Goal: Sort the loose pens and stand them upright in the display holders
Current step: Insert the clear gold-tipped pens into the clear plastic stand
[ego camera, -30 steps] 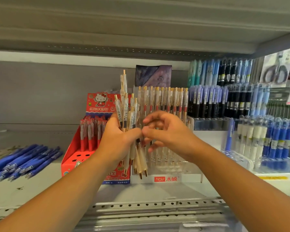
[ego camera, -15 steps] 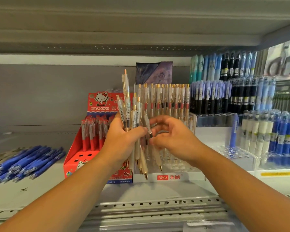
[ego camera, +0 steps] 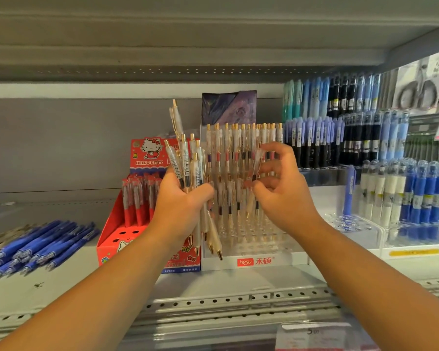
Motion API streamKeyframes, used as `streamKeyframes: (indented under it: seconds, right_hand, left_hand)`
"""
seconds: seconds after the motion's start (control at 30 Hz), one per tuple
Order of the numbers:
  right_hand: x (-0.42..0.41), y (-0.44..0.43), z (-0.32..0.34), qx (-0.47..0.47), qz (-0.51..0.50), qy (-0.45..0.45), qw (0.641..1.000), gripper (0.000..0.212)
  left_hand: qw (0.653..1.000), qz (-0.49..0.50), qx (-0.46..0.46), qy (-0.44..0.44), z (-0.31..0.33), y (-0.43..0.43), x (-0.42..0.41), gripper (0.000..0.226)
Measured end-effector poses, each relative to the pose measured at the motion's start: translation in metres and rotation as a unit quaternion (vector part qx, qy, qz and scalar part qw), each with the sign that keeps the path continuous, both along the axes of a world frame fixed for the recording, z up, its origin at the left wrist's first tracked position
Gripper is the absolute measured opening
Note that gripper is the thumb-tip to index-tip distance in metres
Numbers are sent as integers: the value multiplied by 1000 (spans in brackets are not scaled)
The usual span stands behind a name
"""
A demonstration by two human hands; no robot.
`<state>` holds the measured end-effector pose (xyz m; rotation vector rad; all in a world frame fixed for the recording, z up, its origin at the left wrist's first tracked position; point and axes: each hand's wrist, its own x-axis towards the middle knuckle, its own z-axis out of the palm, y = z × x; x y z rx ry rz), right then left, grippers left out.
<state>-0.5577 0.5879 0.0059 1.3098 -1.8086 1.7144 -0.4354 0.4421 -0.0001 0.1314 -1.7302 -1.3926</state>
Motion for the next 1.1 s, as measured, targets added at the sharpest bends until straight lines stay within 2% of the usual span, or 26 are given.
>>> streamKeyframes:
  seconds: [0.47, 0.63, 0.8, 1.0, 1.1]
  right_hand:
    - [-2, -14, -4, 78, -29, -3, 997, 70]
    - [-1, -14, -9, 104, -20, 1, 994, 67]
    - [0, -16, -9, 91, -34, -2, 995, 56]
    - [1, -18, -9, 87, -70, 3, 994, 52]
    - [2, -18, -10, 117, -90, 16, 989, 51]
  left_hand:
    - [999, 17, -42, -1, 0, 3, 0, 46]
    - [997, -7, -71, -4, 0, 6, 2, 42]
    - [996, -17, -85, -7, 1, 6, 2, 46]
    - [996, -15, -83, -10, 1, 6, 2, 45]
    - [996, -14, -86, -9, 1, 8, 3, 43]
